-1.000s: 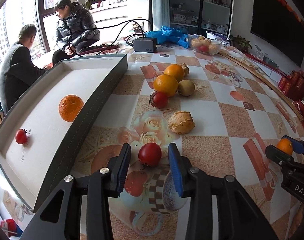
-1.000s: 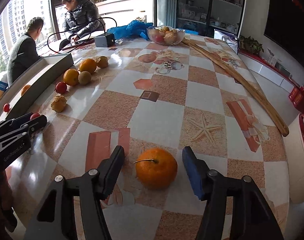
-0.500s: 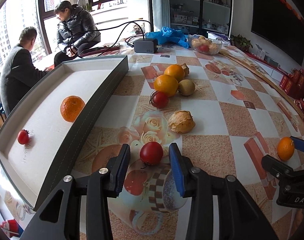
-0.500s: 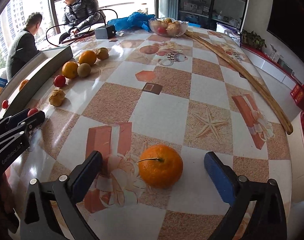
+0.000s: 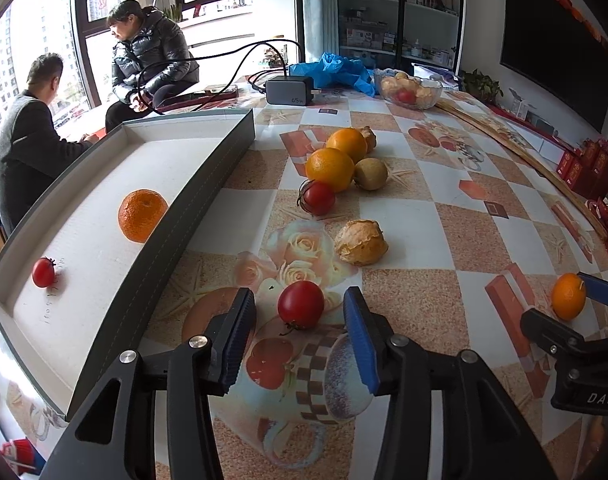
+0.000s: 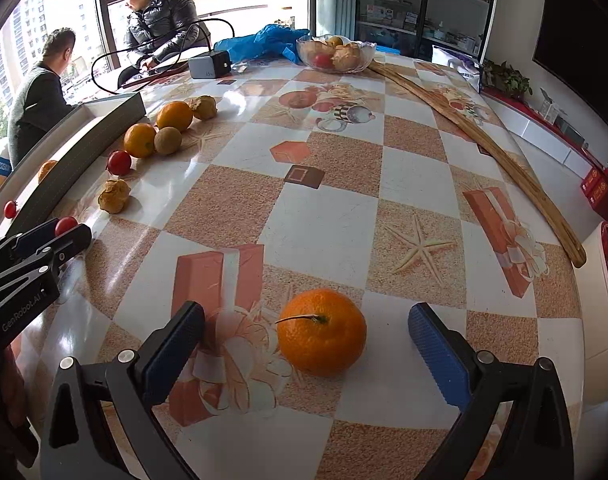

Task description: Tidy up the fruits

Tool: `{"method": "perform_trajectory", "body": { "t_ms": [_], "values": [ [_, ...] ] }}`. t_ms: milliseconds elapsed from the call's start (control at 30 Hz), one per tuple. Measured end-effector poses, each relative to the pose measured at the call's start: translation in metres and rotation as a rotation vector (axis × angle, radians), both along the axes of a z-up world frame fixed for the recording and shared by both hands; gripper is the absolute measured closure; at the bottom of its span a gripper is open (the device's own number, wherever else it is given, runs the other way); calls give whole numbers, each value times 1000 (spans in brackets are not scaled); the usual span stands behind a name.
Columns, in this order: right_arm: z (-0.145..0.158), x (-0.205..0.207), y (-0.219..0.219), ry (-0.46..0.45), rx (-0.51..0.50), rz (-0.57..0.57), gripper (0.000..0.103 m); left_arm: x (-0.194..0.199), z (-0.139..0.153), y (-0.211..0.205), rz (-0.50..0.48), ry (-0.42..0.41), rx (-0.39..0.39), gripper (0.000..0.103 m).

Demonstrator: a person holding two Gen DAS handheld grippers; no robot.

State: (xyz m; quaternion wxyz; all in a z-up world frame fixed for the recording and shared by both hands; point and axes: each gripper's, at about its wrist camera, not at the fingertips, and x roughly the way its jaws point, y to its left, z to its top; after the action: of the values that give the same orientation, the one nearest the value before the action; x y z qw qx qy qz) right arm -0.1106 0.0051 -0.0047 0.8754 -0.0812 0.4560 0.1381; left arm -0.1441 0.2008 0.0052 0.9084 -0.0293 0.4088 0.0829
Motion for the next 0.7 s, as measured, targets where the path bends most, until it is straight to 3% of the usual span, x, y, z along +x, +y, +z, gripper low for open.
{"method": "perform_trajectory", "body": {
  "t_ms": [700],
  "values": [
    [0, 0, 0, 0, 0, -1, 1, 0, 0, 0, 0, 0, 1, 51]
  ]
}}
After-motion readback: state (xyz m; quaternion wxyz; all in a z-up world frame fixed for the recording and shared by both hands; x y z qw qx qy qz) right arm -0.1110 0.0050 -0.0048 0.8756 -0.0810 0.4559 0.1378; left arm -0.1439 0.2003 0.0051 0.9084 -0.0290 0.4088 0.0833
